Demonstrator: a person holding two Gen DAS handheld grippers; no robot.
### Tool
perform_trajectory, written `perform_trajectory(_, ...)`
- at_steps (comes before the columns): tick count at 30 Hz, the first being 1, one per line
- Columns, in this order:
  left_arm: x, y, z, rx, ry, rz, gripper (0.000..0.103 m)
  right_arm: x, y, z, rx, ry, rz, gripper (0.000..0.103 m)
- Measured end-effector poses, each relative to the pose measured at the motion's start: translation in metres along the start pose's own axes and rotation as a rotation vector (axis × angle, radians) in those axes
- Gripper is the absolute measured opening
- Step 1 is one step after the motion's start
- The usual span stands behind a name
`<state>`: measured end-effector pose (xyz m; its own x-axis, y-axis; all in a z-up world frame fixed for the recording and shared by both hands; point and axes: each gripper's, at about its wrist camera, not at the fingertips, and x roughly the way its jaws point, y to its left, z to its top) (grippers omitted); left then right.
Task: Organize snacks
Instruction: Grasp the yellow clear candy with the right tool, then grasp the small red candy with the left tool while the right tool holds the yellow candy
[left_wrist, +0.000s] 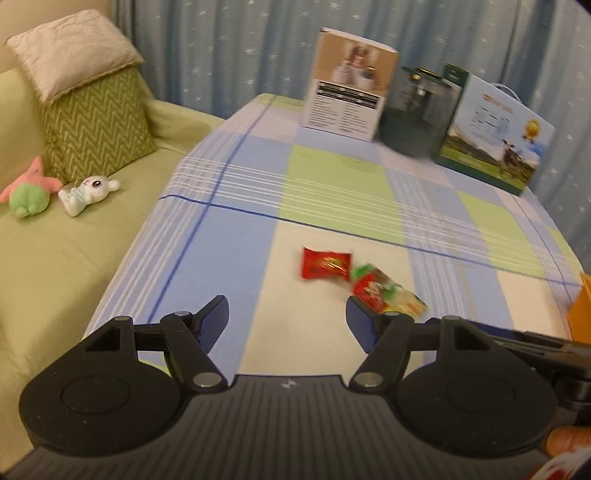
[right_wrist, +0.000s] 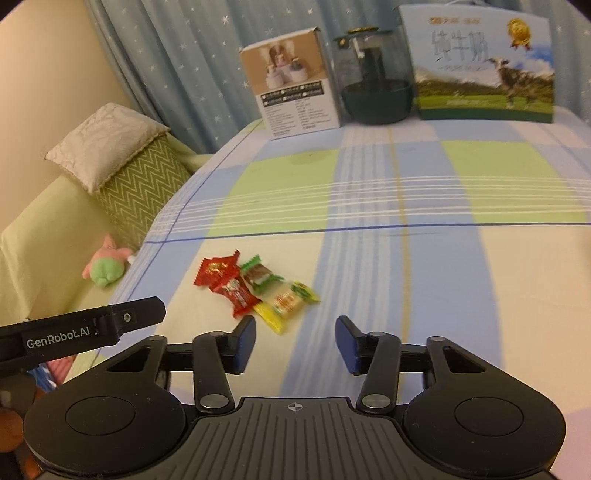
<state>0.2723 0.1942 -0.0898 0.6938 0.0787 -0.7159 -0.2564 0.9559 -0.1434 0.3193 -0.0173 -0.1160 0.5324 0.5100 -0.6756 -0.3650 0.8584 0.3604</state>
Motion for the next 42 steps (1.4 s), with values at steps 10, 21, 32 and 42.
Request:
perform_trajectory(10, 0.003, 0.012, 0.001, -0.044, 0.007, 0.01, 0.067, 0.033, 0.007, 0.011, -0.029, -0.006, -0.028, 0.041)
perform_trajectory(21, 0.01, 0.001, -0.004, -0.019, 0.03, -0.037, 0.067, 0.033, 0.01, 0.003, -0.19, 0.018, -0.075, 0.022)
perform_trajectory(32, 0.03, -0.045, -0.009, 0.079, 0.009, -0.135, 0.045, -0.012, -0.044, 0.02, -0.044, -0.004, -0.103, 0.022)
perform_trajectory(42, 0.052, -0.055, -0.005, 0.057, -0.006, -0.099, 0.032, -0.013, -0.059, 0.02, 0.005, -0.003, -0.101, 0.022)
